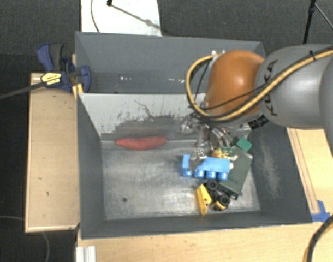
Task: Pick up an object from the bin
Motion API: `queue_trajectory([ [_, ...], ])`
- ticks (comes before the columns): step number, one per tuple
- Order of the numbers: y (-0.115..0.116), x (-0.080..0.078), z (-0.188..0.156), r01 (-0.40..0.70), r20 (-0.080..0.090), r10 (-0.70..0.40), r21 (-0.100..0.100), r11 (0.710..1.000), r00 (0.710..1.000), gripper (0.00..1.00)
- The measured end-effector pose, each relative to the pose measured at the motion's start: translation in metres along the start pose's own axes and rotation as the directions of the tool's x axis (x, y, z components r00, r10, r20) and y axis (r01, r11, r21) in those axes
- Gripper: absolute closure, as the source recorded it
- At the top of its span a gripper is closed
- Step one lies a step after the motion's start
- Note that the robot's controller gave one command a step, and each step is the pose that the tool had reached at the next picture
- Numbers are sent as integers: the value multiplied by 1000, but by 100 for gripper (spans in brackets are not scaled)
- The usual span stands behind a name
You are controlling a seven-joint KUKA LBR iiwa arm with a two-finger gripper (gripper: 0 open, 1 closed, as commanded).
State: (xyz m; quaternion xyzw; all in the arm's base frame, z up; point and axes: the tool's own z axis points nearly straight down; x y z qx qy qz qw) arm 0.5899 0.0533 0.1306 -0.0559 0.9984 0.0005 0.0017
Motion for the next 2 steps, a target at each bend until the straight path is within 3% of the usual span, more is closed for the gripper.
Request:
queue_trajectory([
  [1,-22,20,35,63,3,-63,1,998,998,0],
  [2,-87,27,54,61,-34,-61,-15,998,998,100],
])
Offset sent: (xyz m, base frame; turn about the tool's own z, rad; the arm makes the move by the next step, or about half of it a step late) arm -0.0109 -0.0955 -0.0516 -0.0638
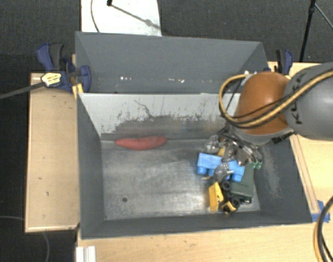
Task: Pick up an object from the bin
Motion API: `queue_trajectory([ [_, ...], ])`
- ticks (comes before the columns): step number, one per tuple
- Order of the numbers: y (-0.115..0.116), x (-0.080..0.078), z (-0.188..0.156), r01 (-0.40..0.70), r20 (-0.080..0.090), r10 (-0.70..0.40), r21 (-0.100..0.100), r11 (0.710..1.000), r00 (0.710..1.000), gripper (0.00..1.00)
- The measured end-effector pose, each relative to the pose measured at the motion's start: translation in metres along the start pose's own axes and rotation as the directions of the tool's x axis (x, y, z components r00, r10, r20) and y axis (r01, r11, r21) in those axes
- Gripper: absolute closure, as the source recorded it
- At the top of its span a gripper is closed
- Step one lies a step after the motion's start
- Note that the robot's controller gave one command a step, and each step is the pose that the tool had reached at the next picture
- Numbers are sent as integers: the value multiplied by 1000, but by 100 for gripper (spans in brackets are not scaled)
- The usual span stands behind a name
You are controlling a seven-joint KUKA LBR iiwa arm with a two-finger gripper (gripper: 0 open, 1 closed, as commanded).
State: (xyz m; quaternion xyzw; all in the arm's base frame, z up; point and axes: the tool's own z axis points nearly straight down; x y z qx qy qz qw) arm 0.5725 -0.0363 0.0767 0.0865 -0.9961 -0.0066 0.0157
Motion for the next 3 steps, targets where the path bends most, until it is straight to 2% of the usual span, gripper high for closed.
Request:
queue_trajectory([
  [1,0,0,0,-1,0,1,0,1000,1000,100],
  [2,7,8,-62,24,32,-24,16,1000,999,100],
  [3,7,8,-62,23,32,-23,16,1000,999,100],
])
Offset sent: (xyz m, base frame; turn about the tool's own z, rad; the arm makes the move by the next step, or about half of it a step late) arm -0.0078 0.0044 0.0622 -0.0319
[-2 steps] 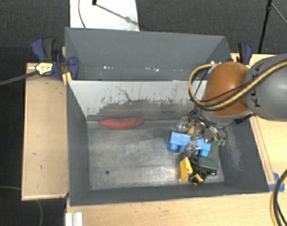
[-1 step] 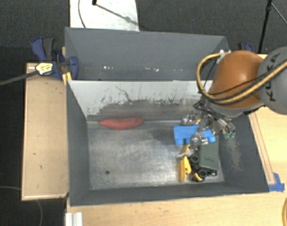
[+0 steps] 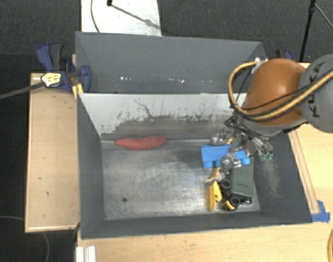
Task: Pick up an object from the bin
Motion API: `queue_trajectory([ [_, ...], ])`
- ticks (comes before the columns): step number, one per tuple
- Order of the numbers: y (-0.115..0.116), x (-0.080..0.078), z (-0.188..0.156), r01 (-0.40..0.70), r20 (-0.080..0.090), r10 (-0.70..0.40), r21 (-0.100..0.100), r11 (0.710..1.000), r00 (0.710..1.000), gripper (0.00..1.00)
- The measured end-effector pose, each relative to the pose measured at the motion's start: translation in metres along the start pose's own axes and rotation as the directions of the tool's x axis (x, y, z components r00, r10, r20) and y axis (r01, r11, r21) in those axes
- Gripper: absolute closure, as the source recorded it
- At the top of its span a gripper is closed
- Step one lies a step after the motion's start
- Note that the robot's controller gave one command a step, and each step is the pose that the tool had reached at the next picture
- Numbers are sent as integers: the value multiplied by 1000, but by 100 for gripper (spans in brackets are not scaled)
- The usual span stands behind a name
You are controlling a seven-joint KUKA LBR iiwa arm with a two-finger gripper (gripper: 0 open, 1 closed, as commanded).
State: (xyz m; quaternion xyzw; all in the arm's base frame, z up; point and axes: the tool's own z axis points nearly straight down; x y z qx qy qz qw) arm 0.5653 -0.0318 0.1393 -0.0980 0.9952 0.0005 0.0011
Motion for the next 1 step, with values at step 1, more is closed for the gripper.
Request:
queue_trajectory([
  [1,5,4,-46,2,-7,-2,-1,1000,1000,100],
])
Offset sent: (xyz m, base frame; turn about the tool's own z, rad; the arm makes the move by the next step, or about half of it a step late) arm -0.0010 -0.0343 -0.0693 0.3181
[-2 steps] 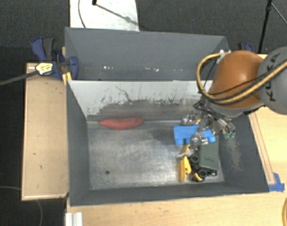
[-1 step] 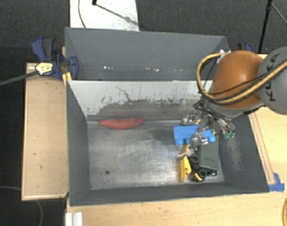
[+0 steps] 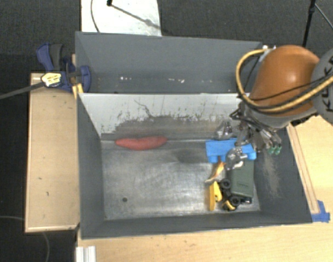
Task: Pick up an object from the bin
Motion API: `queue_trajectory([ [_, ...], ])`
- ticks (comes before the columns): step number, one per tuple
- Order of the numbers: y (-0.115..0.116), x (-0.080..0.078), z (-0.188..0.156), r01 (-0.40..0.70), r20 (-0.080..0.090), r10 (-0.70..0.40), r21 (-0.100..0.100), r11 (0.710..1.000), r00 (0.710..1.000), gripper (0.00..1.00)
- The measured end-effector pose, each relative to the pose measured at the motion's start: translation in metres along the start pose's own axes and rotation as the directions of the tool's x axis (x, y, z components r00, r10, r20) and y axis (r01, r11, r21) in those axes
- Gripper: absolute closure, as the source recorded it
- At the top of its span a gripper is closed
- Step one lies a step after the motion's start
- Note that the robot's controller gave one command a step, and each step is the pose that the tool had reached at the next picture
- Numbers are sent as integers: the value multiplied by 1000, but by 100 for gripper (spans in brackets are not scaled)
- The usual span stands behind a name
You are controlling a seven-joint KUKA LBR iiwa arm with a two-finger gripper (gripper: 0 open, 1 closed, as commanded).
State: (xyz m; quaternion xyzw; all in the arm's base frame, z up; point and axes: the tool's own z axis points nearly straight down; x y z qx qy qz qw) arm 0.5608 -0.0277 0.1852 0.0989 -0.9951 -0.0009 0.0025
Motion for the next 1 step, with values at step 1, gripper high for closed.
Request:
queue_trajectory([
  [1,-12,-4,1,-80,26,80,5,997,996,100],
])
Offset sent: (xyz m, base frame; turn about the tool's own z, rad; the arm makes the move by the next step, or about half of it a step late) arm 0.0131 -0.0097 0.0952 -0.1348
